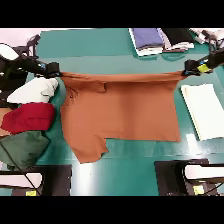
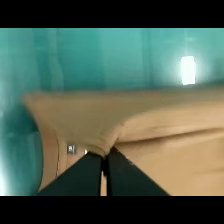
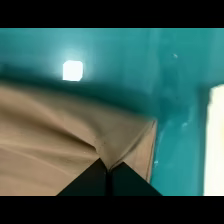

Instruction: Fold the shirts.

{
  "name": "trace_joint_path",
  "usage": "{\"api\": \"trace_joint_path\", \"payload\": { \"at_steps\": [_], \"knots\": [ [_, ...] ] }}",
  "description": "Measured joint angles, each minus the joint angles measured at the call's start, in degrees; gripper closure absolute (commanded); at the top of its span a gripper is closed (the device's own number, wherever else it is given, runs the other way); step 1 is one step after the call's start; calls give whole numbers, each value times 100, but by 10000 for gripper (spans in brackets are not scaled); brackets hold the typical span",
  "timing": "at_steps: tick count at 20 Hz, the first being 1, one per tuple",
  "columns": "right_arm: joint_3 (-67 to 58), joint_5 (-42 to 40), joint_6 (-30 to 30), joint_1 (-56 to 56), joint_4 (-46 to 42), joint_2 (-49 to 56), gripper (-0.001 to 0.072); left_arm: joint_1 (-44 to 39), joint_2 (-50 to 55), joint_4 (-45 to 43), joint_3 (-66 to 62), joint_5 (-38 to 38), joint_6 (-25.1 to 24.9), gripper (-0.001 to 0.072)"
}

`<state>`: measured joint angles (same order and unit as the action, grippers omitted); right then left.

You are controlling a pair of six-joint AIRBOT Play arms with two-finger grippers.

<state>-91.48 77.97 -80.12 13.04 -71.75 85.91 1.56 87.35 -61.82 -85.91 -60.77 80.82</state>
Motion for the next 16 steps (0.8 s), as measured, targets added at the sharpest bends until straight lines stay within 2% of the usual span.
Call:
{"api": "trace_joint_path", "payload": {
  "at_steps": [3,7,10,14,15,16],
  "knots": [
    [-459,-151,-7,0,243,603,701,0,341,190,-122,319,-68,680],
    [-669,-98,7,0,240,815,701,-2,507,66,-210,-66,-118,680],
    [-234,-72,15,-7,-42,629,700,-2,546,-50,76,-431,-127,680],
    [686,-267,24,-31,-234,328,699,-2,566,-109,651,-555,-138,678],
    [911,-358,24,-52,-256,254,639,-2,566,-111,750,-568,-138,553],
    [1084,-422,24,-76,-262,192,417,-2,566,-116,833,-573,-140,243]
  ]
}}
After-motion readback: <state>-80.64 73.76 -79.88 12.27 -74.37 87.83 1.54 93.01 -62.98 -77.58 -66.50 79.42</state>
